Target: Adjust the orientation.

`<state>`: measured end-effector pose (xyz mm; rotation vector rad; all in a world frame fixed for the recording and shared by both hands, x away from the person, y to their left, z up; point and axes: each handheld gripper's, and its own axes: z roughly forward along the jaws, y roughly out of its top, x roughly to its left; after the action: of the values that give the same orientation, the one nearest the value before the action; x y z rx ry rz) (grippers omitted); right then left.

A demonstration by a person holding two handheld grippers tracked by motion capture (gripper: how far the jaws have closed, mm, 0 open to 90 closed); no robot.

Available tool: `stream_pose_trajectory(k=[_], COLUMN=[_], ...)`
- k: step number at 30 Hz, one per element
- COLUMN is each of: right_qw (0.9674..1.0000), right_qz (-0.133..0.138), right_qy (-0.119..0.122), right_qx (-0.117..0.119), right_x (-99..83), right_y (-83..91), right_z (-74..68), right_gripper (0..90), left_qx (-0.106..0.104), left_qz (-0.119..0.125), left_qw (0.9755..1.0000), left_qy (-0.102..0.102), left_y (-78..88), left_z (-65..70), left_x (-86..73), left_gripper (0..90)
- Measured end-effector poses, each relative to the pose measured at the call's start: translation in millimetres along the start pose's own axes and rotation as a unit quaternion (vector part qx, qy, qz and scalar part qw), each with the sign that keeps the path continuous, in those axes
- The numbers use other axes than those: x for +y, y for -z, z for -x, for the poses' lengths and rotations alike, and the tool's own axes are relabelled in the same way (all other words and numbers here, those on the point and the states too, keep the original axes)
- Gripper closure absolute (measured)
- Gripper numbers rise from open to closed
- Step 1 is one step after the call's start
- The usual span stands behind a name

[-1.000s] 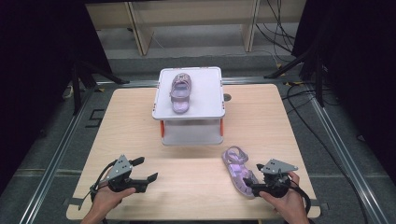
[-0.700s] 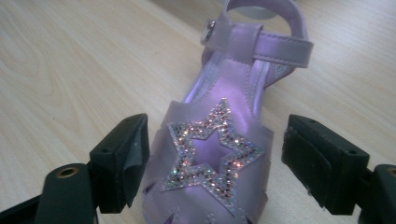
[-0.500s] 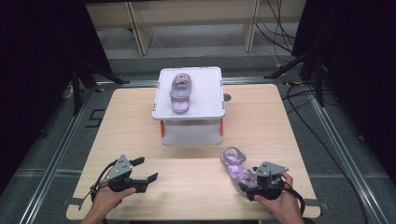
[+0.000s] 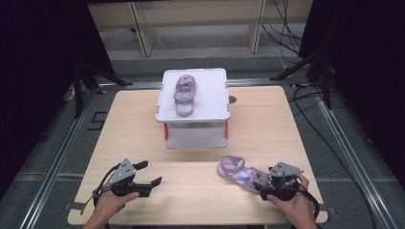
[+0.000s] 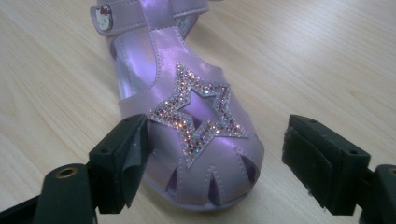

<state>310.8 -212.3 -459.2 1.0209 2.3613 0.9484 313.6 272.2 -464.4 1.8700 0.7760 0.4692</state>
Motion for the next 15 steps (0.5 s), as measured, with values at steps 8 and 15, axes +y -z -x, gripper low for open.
stream_pose_trajectory(k=[8, 15], right_qw=[0.9995, 0.9967], right_qz=[-0.003, 0.004], right_qy=[-0.025, -0.076], right_qx=[-0.019, -0.028], right_x=[-4.2, -5.2], right_y=[3.8, 2.7], right_z=[9.2, 17.1], right_gripper=[23.2, 19.9], left_qx=[0.0, 0.003], left_qz=[-0.001, -0.011], left_qw=[1.0, 0.9999], left_qy=[-0.001, -0.008], left_y=[-0.2, -0.5], left_z=[0.2, -0.1], left_x=[0.1, 0.4], left_gripper=[17.9, 17.8])
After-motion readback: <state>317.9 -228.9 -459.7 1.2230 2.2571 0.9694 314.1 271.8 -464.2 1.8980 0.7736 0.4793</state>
